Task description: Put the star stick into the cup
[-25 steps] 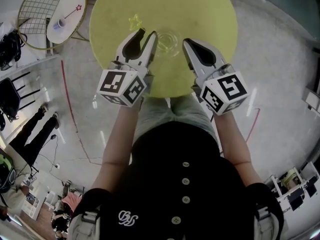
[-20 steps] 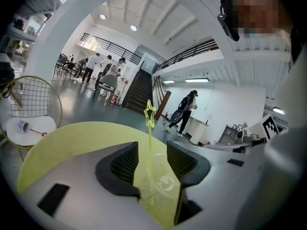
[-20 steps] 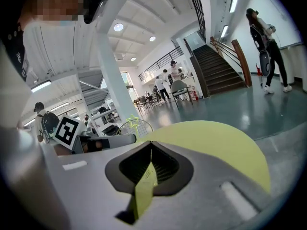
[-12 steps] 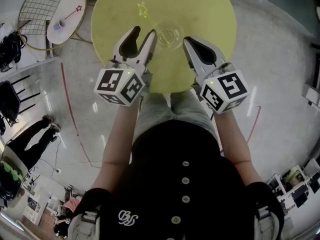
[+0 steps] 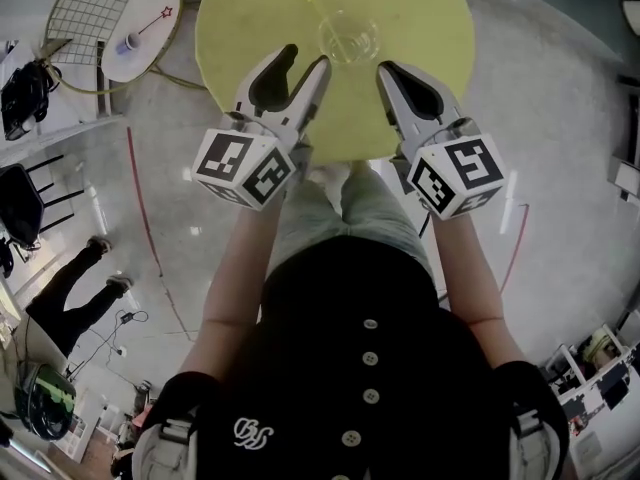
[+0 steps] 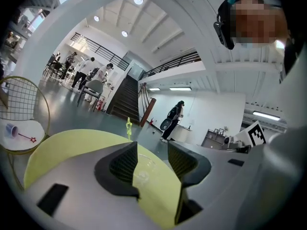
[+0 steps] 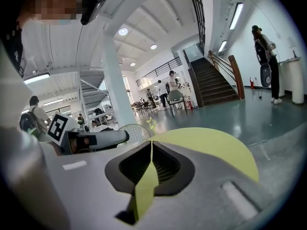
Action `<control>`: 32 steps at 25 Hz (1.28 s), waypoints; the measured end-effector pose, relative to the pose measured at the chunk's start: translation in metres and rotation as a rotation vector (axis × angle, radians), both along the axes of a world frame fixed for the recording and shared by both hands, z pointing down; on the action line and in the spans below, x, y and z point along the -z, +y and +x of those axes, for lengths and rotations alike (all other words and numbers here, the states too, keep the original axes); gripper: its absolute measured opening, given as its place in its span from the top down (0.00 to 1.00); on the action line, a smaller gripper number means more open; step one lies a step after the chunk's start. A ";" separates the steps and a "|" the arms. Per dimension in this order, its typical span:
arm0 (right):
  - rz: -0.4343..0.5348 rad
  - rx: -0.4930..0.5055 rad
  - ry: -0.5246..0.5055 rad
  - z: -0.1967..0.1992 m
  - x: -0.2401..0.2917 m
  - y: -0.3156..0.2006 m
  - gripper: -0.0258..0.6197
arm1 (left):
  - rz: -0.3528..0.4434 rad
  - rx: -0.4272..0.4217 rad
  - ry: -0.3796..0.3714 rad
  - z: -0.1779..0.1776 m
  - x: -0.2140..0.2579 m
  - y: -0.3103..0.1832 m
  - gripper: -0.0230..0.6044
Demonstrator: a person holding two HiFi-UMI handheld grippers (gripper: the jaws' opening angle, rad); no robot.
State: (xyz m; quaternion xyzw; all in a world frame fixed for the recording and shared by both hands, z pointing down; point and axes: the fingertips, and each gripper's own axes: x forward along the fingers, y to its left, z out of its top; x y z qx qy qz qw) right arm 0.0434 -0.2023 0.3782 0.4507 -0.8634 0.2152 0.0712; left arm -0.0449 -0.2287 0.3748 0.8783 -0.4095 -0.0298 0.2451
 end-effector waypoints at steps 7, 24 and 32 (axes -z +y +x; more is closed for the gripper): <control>0.021 -0.025 0.015 -0.001 0.015 0.035 0.95 | 0.029 -0.094 0.005 0.018 0.019 0.040 0.67; 0.131 -0.127 0.001 -0.010 0.049 0.114 0.95 | 0.140 -0.161 0.059 0.006 0.057 0.119 0.67; 0.162 -0.135 -0.020 -0.025 0.062 0.145 0.95 | 0.170 -0.231 0.088 -0.001 0.072 0.156 0.67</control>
